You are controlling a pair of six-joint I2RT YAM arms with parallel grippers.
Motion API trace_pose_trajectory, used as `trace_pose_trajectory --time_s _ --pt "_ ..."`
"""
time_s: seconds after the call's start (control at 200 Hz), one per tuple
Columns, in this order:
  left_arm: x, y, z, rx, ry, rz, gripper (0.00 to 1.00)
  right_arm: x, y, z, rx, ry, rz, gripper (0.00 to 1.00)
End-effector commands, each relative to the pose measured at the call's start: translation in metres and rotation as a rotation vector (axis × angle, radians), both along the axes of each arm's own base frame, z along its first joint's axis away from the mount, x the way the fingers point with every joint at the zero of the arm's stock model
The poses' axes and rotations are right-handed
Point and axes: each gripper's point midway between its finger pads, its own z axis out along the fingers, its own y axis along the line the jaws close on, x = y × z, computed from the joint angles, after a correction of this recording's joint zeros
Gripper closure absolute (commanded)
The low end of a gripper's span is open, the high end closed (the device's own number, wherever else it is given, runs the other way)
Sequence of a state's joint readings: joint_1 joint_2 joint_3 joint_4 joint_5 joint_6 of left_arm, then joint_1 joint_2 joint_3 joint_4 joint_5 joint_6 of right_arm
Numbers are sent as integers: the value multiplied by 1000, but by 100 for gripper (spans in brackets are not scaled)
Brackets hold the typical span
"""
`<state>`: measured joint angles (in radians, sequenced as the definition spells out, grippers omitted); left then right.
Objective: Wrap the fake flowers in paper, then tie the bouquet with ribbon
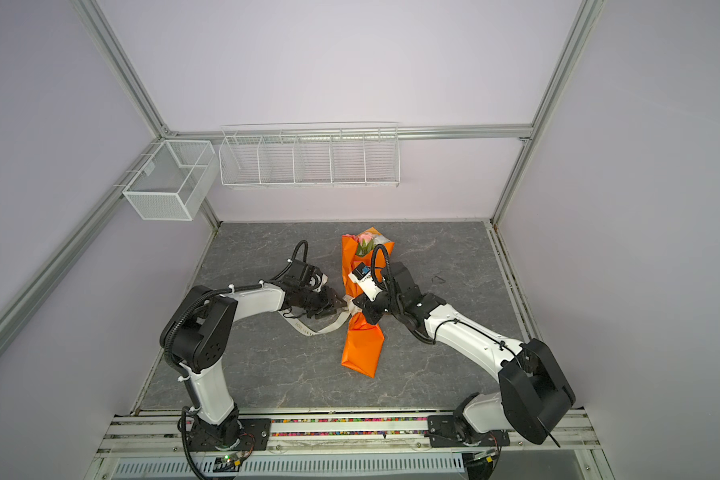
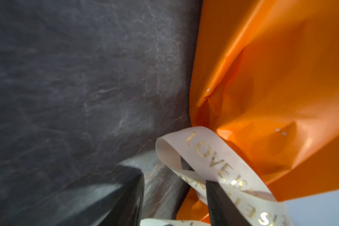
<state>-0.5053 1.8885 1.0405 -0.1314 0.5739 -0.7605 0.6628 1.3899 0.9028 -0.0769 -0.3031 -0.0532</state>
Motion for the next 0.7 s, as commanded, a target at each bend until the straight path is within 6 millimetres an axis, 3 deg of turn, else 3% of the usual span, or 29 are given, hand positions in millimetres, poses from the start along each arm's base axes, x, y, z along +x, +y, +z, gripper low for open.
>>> trace_pose_trajectory --time_s 0.0,0.22,0.485,0.695 --pt "3 1 -21 10 33 57 51 -3 -3 0 -4 -11 4 93" --pt "9 -3 -10 -51 1 93 56 -3 -4 -2 -14 -12 0 93" --pt "14 18 5 18 -92 96 52 -3 -5 -2 -20 -17 -1 93" --pt "22 5 9 -50 -102 47 51 -2 -6 -3 -25 -18 -4 93"
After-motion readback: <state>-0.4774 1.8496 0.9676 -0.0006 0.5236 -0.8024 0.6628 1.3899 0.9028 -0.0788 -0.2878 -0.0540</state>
